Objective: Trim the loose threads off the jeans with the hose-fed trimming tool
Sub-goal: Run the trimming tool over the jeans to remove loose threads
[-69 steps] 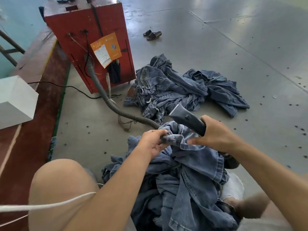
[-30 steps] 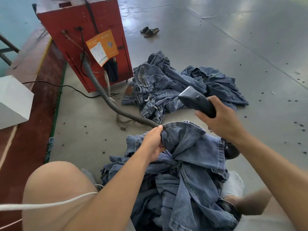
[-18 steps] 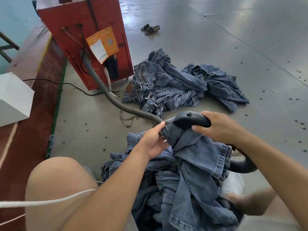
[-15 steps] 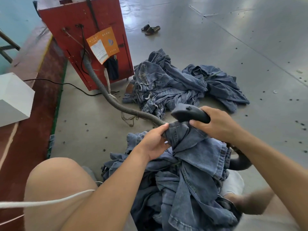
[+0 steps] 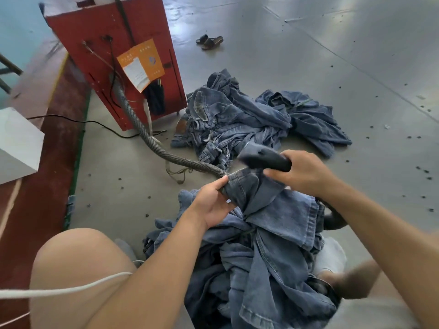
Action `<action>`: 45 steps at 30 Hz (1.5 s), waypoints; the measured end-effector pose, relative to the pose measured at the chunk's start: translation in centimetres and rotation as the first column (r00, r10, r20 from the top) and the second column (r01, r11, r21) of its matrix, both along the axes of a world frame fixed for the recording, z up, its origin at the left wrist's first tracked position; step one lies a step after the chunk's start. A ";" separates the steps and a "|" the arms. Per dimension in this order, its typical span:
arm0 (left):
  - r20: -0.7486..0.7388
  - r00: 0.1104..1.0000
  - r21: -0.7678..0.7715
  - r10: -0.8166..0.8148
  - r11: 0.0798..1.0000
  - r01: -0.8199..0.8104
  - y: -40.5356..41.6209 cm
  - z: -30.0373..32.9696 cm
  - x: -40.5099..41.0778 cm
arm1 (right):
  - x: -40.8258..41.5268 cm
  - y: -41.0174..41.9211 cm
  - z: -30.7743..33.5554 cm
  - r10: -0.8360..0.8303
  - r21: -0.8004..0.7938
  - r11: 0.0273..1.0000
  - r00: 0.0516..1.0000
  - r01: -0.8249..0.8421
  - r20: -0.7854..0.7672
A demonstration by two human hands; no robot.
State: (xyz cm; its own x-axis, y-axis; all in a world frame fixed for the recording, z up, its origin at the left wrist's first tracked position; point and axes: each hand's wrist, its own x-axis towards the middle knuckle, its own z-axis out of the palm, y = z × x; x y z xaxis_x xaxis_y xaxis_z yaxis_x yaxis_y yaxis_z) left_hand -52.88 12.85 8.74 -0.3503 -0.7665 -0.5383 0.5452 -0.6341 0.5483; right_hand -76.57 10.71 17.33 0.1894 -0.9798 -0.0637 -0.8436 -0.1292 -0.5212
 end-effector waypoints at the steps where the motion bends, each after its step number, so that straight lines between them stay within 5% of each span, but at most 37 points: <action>1: 0.007 1.000 0.011 0.018 1.000 -0.019 -0.2 0.1 0.2 | -0.5 -0.3 -0.1 -0.055 -0.022 0.998 0.998 0.056 0.019; 7: 0.189 0.982 0.026 -0.004 1.000 0.000 -1.0 -0.5 1.2 | -2.8 -1.1 -0.3 -0.243 0.160 0.965 0.934 0.207 0.261; 12: 0.731 0.658 -0.152 -0.180 0.898 0.414 -0.8 -0.8 1.1 | -1.5 -0.4 -1.5 -0.142 0.193 0.974 0.985 0.122 0.093; 16: 0.927 0.328 -0.331 0.182 0.808 0.487 0.0 -2.0 0.9 | -1.2 -0.3 -1.7 -0.071 0.186 0.981 0.996 0.059 0.056; 19: 0.839 0.195 -0.539 0.509 0.725 0.428 1.3 -2.0 0.5 | -1.3 -0.2 -1.7 -0.080 0.174 0.982 0.994 0.066 0.075; 21: 0.797 0.308 -0.562 0.520 0.825 0.063 2.2 -2.3 0.1 | -1.3 -0.1 -1.7 -0.084 0.176 0.982 0.994 0.071 0.071; 23: 0.634 0.627 -0.236 0.452 0.886 -0.399 1.9 -2.0 0.1 | -1.3 0.0 -1.8 -0.072 0.177 0.982 0.995 0.060 0.062; 25: 0.330 0.827 0.065 0.454 0.864 -0.500 1.1 -1.7 0.1 | -1.3 0.1 -1.9 -0.054 0.183 0.982 0.997 0.043 0.057; 31: -0.082 0.918 0.032 0.388 0.922 -0.387 1.9 -0.9 0.4 | -0.7 0.6 -2.3 -0.008 0.216 0.976 0.998 -0.004 0.055; 34: 0.056 0.989 0.026 0.134 0.990 -0.136 1.3 -0.4 0.6 | -0.5 0.7 -2.5 0.007 0.226 0.974 0.999 -0.016 0.043; 36: 0.381 0.924 -0.015 -0.037 0.999 0.046 0.9 -0.1 0.1 | -0.4 0.8 -2.7 0.025 0.233 0.972 0.999 -0.034 0.039; 38: 0.542 0.834 0.016 -0.103 0.994 0.112 1.1 -0.5 -0.2 | -0.4 0.8 -2.8 0.034 0.241 0.970 0.999 -0.044 0.042; 45: 0.417 0.909 0.031 0.002 0.999 -0.017 0.8 -0.5 1.9 | -1.0 0.2 -2.5 0.024 0.239 0.970 0.994 -0.050 0.110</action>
State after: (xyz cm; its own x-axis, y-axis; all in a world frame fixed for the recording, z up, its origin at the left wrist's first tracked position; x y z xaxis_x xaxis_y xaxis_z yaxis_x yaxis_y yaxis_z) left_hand -51.01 13.69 8.19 -0.0811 -0.7480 -0.6587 0.2776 -0.6517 0.7059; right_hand -77.54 10.89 14.82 0.2435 -0.9300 -0.2752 -0.7793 -0.0187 -0.6264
